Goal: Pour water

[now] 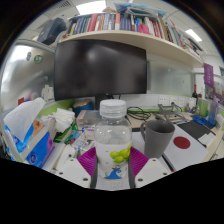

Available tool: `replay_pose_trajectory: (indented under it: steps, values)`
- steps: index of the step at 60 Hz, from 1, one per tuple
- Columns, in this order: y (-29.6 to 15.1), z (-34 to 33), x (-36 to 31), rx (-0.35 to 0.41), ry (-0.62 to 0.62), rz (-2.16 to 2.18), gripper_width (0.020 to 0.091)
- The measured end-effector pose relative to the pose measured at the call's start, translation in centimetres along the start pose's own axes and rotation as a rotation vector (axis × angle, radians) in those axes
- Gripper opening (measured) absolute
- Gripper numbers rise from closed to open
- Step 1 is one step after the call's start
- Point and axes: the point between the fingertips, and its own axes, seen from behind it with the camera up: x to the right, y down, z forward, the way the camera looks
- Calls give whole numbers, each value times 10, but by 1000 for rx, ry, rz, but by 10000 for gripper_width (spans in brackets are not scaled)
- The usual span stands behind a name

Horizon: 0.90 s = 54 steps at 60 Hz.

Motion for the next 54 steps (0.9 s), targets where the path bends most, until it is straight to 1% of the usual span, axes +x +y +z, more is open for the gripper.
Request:
replay_pose_trajectory:
  steps: [6,8,9,12,15,16,17,18,22,26,27,32,35,36,42,43,44,45,51,54]
  values:
    - [-11,-3,17,-3,-11,39,400]
    - [-21,3,26,-3,-8,52,399]
    - [-5,0,5,-3,-10,62,399]
    - [-16,-2,10,-5,-36,88,400]
    - [-37,-7,10,12,-67,136,401]
    - [-44,0,12,6,-82,152,400]
    - [-35,-5,-1,7,-98,182,400]
    - [-41,-6,-1,6,-113,211,400]
    - [-63,1,1,-9,-162,357,400]
    - [-83,6,11,-38,-174,501,401]
    - [-67,6,2,-39,-181,540,401]
    - [-88,17,15,-60,-218,732,398]
    - [-103,22,24,-57,-240,847,400]
    - [-101,16,11,-59,-249,891,399]
    - [-115,25,26,-87,-286,1120,397]
    - [-127,32,29,-95,-295,1154,397]
    - [-128,34,31,-105,-296,1185,397]
    - [-117,27,22,-108,-301,1213,398]
    - [-111,34,24,-168,-316,1373,399]
    - [-114,35,25,-172,-327,1448,398]
